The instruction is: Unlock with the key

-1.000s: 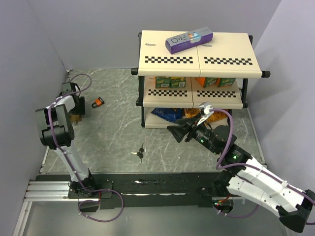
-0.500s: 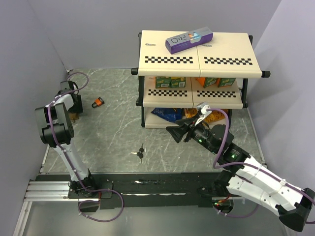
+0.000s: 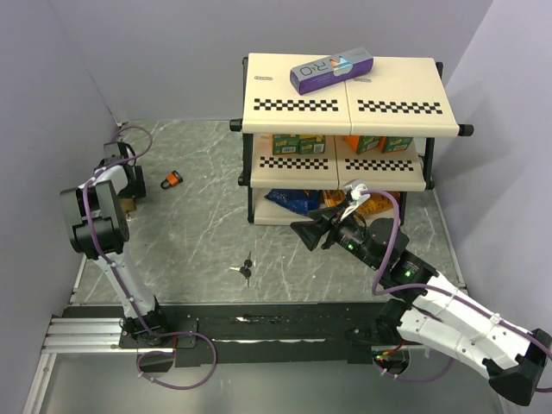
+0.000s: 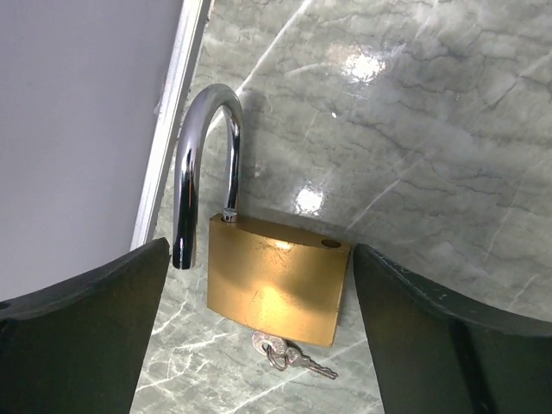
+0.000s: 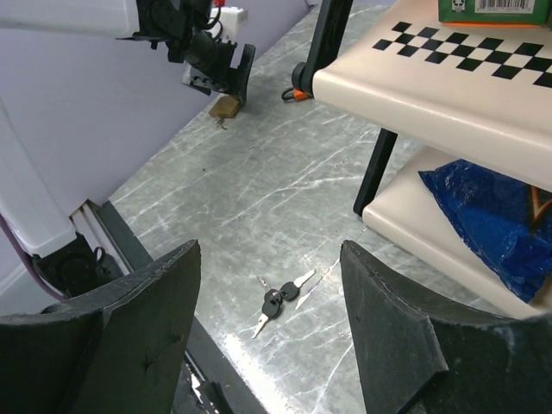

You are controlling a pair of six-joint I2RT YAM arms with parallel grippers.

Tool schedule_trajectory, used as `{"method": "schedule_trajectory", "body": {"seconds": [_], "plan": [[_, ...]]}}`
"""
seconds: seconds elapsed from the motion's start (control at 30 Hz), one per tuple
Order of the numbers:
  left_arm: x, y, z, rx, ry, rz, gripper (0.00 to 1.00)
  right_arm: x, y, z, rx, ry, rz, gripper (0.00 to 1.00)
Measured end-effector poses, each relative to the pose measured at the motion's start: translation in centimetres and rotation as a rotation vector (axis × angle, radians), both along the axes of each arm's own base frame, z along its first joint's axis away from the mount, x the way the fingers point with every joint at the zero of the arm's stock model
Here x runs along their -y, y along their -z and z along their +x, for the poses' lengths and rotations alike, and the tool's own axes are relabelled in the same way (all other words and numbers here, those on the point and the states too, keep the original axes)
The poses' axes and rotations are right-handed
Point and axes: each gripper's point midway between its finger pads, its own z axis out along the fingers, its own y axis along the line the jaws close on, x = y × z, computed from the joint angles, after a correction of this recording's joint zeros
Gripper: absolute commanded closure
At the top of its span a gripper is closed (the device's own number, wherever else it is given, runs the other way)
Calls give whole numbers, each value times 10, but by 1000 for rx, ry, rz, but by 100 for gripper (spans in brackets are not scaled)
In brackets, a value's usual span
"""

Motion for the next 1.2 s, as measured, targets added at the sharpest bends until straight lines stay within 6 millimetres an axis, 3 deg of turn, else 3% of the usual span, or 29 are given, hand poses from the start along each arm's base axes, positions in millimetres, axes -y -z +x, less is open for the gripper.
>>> {"method": "schedule_trajectory", "body": {"seconds": [0.1, 0.3, 0.4, 0.53, 0.67, 0.77, 0.9, 1.03, 1.2], "plan": [[0, -2, -2, 20, -8, 2, 4, 0, 0, 0, 0, 1, -1, 27], [9, -8, -27, 34, -40, -15, 1, 1, 2, 2, 2, 10, -10, 23], [14, -31, -30, 102, -55, -16, 1, 0, 8, 6, -7, 22, -29, 21], [31, -80, -29, 254, -40, 0, 1, -2, 19, 11, -25, 31, -67, 20], [76, -131, -19, 409, 52, 0, 1, -4, 36, 18, -50, 45, -126, 21], [136, -165, -17, 514, 192, -52, 1, -2, 53, 20, -85, 52, -183, 22], [211, -194, -36, 640, 382, -204, 1, -1, 69, 17, -130, 61, -225, 24], [248, -197, -64, 692, 479, -348, 1, -23, 103, 5, -213, 35, -301, 24], [266, -183, -79, 645, 515, -435, 0, -71, 164, -21, -350, -17, -496, 24]]}}
